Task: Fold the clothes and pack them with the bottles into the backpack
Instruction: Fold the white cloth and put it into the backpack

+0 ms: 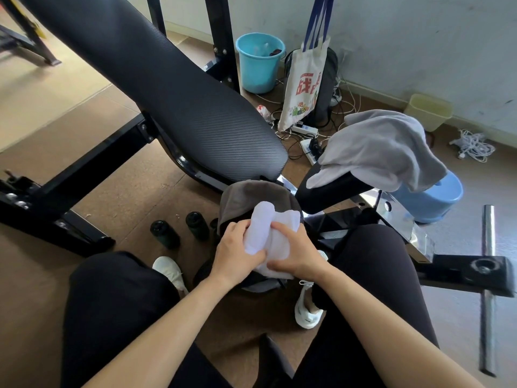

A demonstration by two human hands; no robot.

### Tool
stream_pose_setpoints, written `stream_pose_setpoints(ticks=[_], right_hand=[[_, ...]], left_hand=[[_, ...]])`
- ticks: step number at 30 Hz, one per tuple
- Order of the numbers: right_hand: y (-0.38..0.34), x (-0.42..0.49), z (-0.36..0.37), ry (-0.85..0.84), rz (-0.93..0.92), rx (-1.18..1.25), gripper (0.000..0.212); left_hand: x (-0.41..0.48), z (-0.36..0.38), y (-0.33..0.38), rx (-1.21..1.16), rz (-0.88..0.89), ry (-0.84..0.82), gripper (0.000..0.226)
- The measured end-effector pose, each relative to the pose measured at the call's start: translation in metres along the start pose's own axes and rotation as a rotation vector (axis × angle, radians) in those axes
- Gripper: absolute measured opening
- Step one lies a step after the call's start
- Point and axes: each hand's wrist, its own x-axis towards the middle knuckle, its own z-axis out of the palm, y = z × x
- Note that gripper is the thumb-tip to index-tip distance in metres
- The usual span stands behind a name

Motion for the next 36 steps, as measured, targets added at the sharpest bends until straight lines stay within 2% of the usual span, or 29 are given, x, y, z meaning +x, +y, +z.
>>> stream_pose_setpoints(ticks=[2, 3, 8, 12, 15, 18, 21, 22, 24, 27, 30, 32, 34, 36], right_hand=[[-0.002, 0.002, 0.001, 0.029, -0.12, 0.062, 0.068], [-0.003, 0.002, 0.0, 0.029, -0.124, 0.134, 0.06], [-0.008, 0.0, -0.004, -0.07, 0.127, 0.743, 0.034], [-0.008, 0.0, -0.008, -0.019, 0.211, 0.867, 0.047], [-0.001, 0.004, -0.007, 0.076, 0.228, 0.868, 0.039], [0.004, 0.008, -0.005, 0.144, 0.222, 0.899, 0.03], [0.007, 0.009, -0.003, 0.132, 0.187, 0.913, 0.042], [0.006, 0.008, -0.003, 0.123, 0.18, 0.908, 0.044], [0.007, 0.007, -0.005, 0.101, 0.154, 0.892, 0.039], [0.007, 0.007, -0.004, 0.068, 0.114, 0.831, 0.04], [0.006, 0.008, -0.001, 0.04, 0.065, 0.706, 0.059], [0.01, 0.011, 0.003, 0.016, 0.047, 0.551, 0.06], [0.019, 0.016, 0.009, -0.03, 0.092, 0.411, 0.059], [0.028, 0.022, 0.012, -0.08, 0.189, 0.289, 0.071]], left_hand=[[-0.005, 0.006, 0.004, 0.147, 0.082, 0.081, 0.066], [-0.007, 0.007, 0.005, 0.226, 0.142, 0.115, 0.065], [-0.007, 0.008, 0.005, 0.468, 0.425, 0.224, 0.071], [-0.013, 0.012, 0.008, 0.425, 0.621, 0.137, 0.074], [-0.016, 0.008, 0.013, 0.335, 0.651, 0.047, 0.078], [-0.014, 0.006, 0.013, -0.022, 0.525, -0.032, 0.054], [-0.007, 0.002, 0.01, -0.365, 0.231, 0.017, 0.04], [-0.004, -0.001, 0.01, -0.42, 0.137, -0.007, 0.044], [0.001, -0.006, 0.01, -0.579, -0.017, -0.187, 0.06], [0.003, -0.011, 0.007, -0.819, -0.094, -0.489, 0.082], [0.003, -0.01, 0.005, -0.821, -0.079, -0.589, 0.087], [0.004, -0.005, 0.0, -0.765, -0.052, -0.606, 0.087], [0.004, 0.001, -0.006, -0.687, -0.067, -0.607, 0.082], [0.005, 0.007, -0.013, -0.635, -0.119, -0.593, 0.077]])
